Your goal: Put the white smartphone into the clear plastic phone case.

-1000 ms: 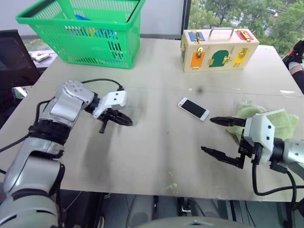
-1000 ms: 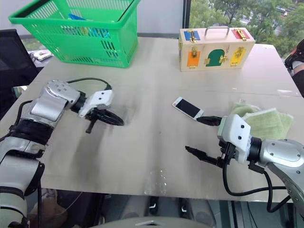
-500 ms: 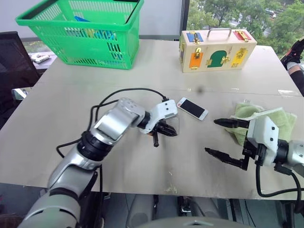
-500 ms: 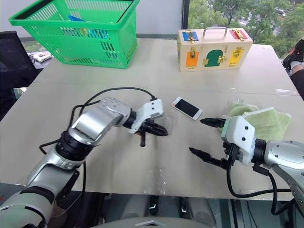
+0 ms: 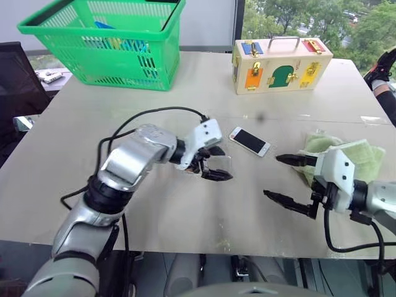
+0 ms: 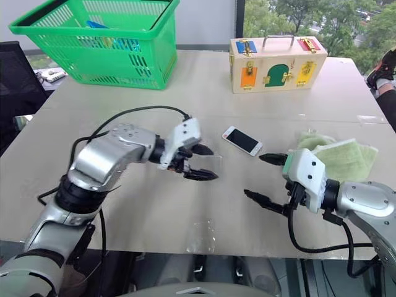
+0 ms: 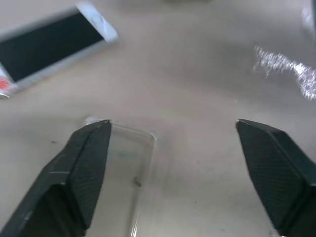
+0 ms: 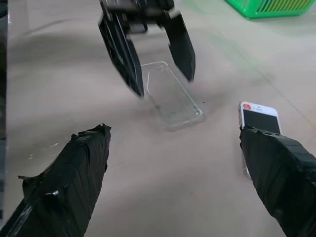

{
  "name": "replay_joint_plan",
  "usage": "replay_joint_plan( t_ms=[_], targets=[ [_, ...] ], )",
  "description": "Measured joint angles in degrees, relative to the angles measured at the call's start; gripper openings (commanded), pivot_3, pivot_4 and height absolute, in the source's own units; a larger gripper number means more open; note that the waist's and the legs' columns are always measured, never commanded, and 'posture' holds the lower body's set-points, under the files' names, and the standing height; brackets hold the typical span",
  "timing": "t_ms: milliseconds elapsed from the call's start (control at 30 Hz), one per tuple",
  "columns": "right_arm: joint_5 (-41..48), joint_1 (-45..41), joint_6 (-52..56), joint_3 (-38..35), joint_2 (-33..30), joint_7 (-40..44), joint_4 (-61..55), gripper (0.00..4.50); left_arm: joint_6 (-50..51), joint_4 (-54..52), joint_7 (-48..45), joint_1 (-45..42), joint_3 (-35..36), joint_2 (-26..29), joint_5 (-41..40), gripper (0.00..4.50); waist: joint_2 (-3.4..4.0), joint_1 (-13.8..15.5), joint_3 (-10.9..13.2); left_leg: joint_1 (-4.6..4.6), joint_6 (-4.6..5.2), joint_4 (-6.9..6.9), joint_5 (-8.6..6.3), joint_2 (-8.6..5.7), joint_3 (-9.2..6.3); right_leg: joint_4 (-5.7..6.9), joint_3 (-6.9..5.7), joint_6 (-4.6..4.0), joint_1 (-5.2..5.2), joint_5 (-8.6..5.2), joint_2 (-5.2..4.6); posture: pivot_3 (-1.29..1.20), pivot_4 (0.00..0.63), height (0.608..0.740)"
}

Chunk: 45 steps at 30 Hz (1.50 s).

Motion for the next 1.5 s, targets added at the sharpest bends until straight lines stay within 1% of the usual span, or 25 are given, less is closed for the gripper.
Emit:
replay_joint_plan(
  t_ms=[100,267,300,333,400,467,500,567,700,833,967,1067,1167,1267,1500],
  targets=[
    [-0.2,-2.5,0.4,1.7,1.1,-0.9,1.7,4.5,-5.2,-0.1,1.5,4.4,5.0,0.6,-0.7,4.02,0.0,0.0,0.0,0.0,0.0,0.0,0.0,0.0,0.02,0.0,0.01,0.0,0.0,0.0,-0.01,0.0,0.15,0.74],
    [-0.6,-8.7,2.0,6.4,5.7,-3.8,4.8,4.5,-14.1,0.1,5.5,12.2,13.9,-2.4,-3.0,4.02,0.0,0.1,0.0,-0.01,0.0,0.0,0.0,0.01,0.02,0.0,0.01,0.0,0.0,0.01,-0.02,0.0,0.15,0.74],
    [-0.6,-11.1,3.8,7.8,7.0,-5.0,6.5,4.5,-14.7,0.0,5.3,13.9,16.0,-2.5,-4.8,4.28,0.0,-0.1,0.0,0.01,0.0,-0.01,0.0,0.03,0.04,0.01,0.01,0.0,0.0,0.01,-0.02,0.0,0.15,0.74],
    [-0.7,-12.1,5.0,8.5,7.7,-6.0,7.9,4.5,-14.9,0.0,5.3,14.7,17.1,-2.6,-6.0,4.28,0.0,-0.1,0.0,0.01,0.0,-0.01,0.0,0.03,0.03,0.02,0.01,0.0,-0.01,0.01,-0.03,0.0,0.15,0.74],
    [-2.5,-16.1,7.4,11.2,9.4,-8.0,12.8,4.5,-14.8,-1.9,6.2,17.9,21.7,-3.1,-9.7,4.28,0.0,-0.1,0.0,0.0,0.0,-0.01,0.0,0.03,0.05,0.01,0.01,-0.01,-0.01,0.01,-0.04,0.0,0.15,0.74],
    [-6.2,-20.1,7.7,15.2,10.5,-8.4,17.9,4.5,-14.6,-5.4,7.5,23.6,27.0,-3.0,-13.4,4.28,0.01,-0.4,0.0,0.01,0.0,-0.04,0.0,0.04,0.09,-0.01,0.05,-0.01,-0.03,0.01,-0.05,0.0,0.15,0.74],
    [-7.0,-20.6,7.7,15.8,10.7,-8.4,18.9,4.5,-14.4,-5.9,7.8,24.4,27.5,-3.0,-14.1,4.28,0.02,-0.2,0.0,-0.01,0.0,-0.05,0.0,0.03,0.08,0.01,0.05,-0.01,-0.05,0.01,-0.05,0.0,0.15,0.74],
    [-10.2,-24.3,7.2,19.3,12.2,-8.4,23.0,4.5,-13.9,-8.5,9.0,28.1,29.8,-2.8,-16.4,4.28,0.02,0.0,0.0,-0.03,0.0,-0.05,0.0,0.03,0.07,0.03,0.04,-0.01,-0.09,0.01,-0.04,0.0,0.15,0.74],
    [-15.8,-30.3,5.9,23.4,15.9,-8.5,31.7,4.5,-14.0,-11.2,9.9,33.2,32.0,-1.6,-18.9,4.28,0.01,0.0,0.0,-0.01,0.0,-0.03,0.0,0.02,0.08,0.02,0.04,-0.01,-0.07,0.02,-0.05,0.0,0.15,0.74],
    [-20.4,-36.0,3.6,26.1,19.9,-7.8,44.2,4.5,-14.9,-11.5,10.2,37.4,33.7,-0.3,-19.7,4.28,0.02,-0.1,0.0,-0.02,0.0,-0.04,0.0,0.03,0.1,0.02,0.05,-0.03,-0.08,0.02,-0.04,0.0,0.15,0.74],
    [-24.1,-40.8,0.4,27.3,21.8,-5.9,55.8,4.5,-16.1,-13.2,11.7,39.2,33.7,-0.4,-20.1,4.28,0.02,0.1,0.0,-0.05,0.01,-0.04,0.0,0.02,0.09,0.0,0.05,-0.15,-0.08,0.09,-0.06,0.0,0.15,0.74],
    [-26.5,-44.2,-3.0,27.5,22.3,-2.9,65.4,4.5,-16.4,-13.9,13.6,40.7,34.2,-0.4,-20.7,4.28,0.02,0.0,0.0,-0.05,0.01,-0.04,0.0,0.02,0.11,-0.01,0.05,-0.21,-0.09,0.12,-0.06,0.0,0.15,0.74],
    [-27.8,-46.5,-4.8,28.4,22.2,1.3,69.5,4.5,-17.1,-15.1,14.7,42.4,34.4,-0.5,-21.2,4.28,0.04,-0.1,0.0,-0.01,0.01,-0.06,-0.01,0.02,0.1,0.01,0.05,-0.2,-0.08,0.12,-0.06,0.0,0.15,0.74],
    [-28.9,-47.8,-4.6,28.9,21.3,5.4,71.2,4.5,-17.9,-15.7,15.7,43.6,34.7,-0.5,-21.6,4.28,0.06,0.2,0.0,-0.01,0.01,-0.06,-0.01,0.02,0.1,0.0,0.05,-0.21,-0.07,0.12,-0.08,0.0,0.15,0.74],
    [-33.0,-52.5,-1.4,32.0,20.9,11.9,75.3,4.5,-19.0,-17.3,18.2,44.7,34.6,-0.9,-21.7,4.28,0.08,0.6,-0.2,0.02,0.01,-0.06,-0.01,0.01,0.09,-0.02,0.05,-0.23,-0.04,0.12,-0.09,0.0,0.15,0.74]
  ],
)
